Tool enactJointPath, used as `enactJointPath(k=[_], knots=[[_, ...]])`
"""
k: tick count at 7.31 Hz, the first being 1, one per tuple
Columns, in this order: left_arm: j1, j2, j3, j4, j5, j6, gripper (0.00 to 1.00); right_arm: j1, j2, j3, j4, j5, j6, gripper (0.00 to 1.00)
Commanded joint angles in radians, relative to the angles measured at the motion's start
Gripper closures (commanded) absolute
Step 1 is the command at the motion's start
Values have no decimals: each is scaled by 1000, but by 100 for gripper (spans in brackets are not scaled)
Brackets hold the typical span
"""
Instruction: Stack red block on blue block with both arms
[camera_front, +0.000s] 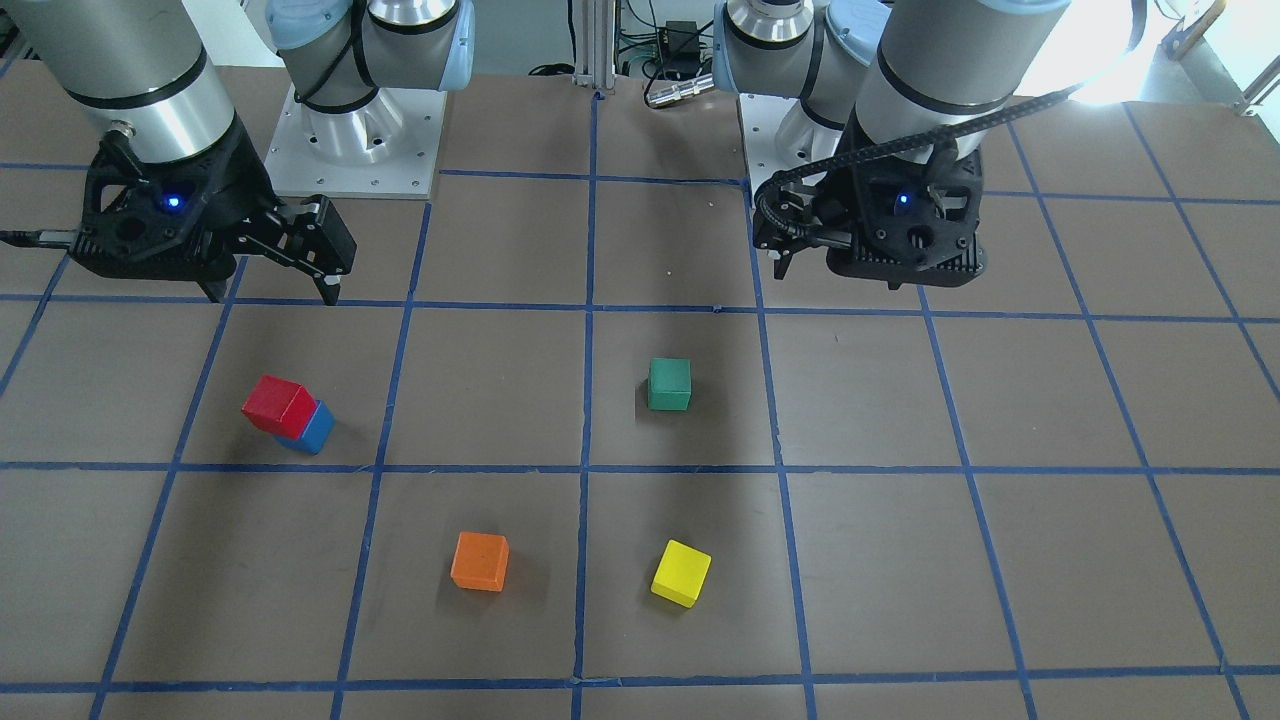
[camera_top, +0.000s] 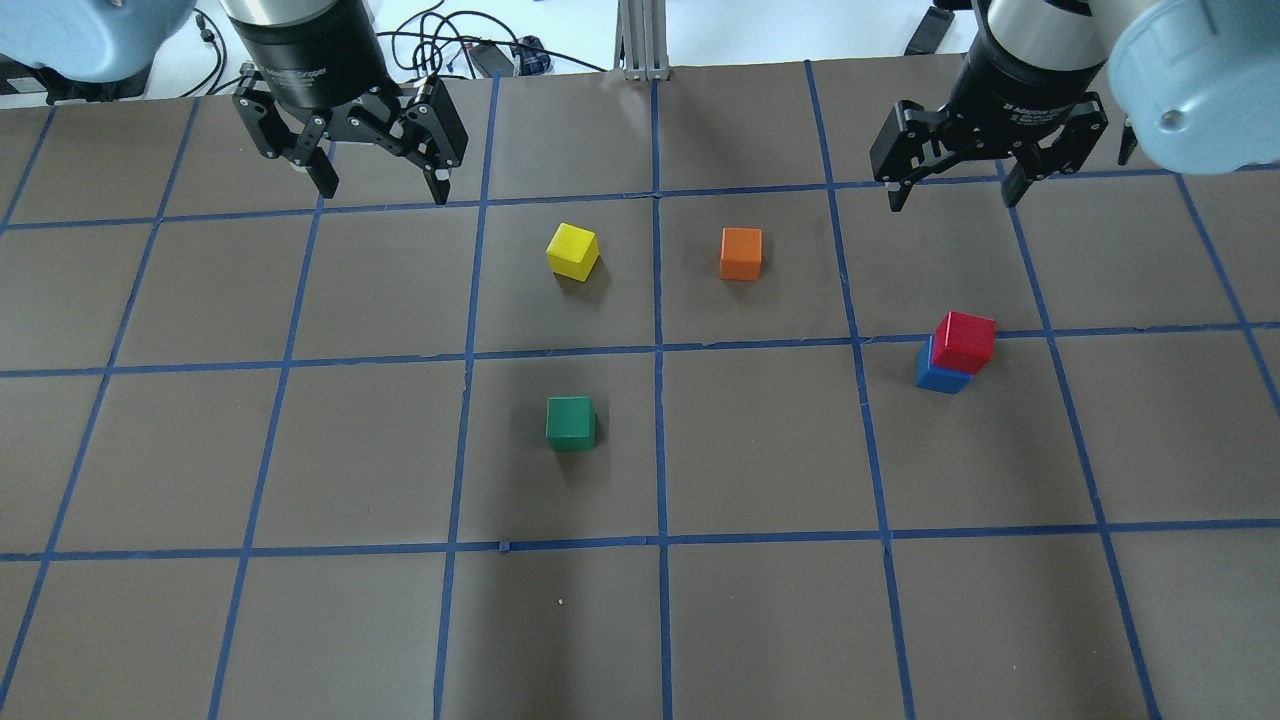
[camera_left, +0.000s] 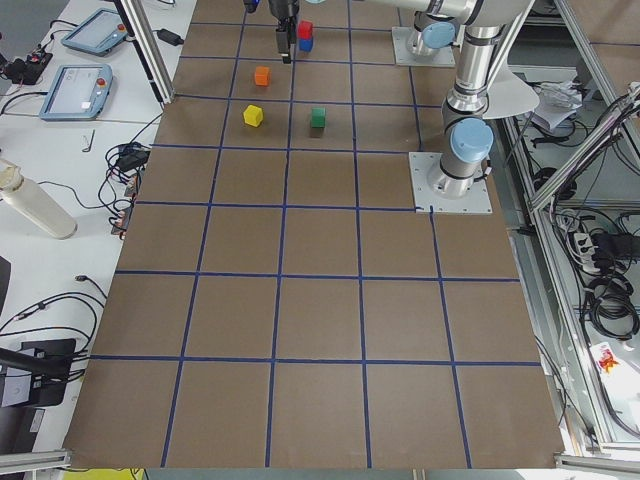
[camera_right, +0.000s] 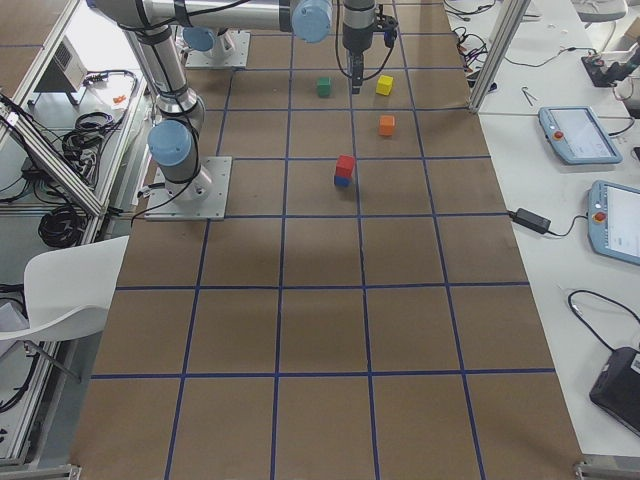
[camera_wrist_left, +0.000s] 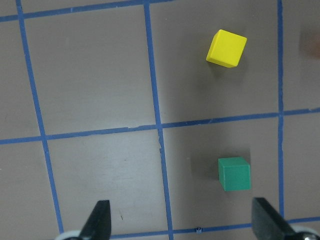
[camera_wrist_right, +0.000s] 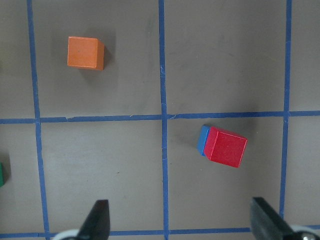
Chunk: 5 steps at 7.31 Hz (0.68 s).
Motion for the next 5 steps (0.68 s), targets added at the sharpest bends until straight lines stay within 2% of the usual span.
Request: enactJointPath(k=[1, 3, 5], knots=[[39, 54, -58, -47, -3, 7, 0, -4, 6, 0, -3, 2, 7, 0], [109, 102, -125, 14, -3, 120, 0, 0, 28, -38, 15, 36, 24, 0], [111, 112, -173, 75, -7, 101, 0, 0, 58, -95, 69, 45, 24, 0]])
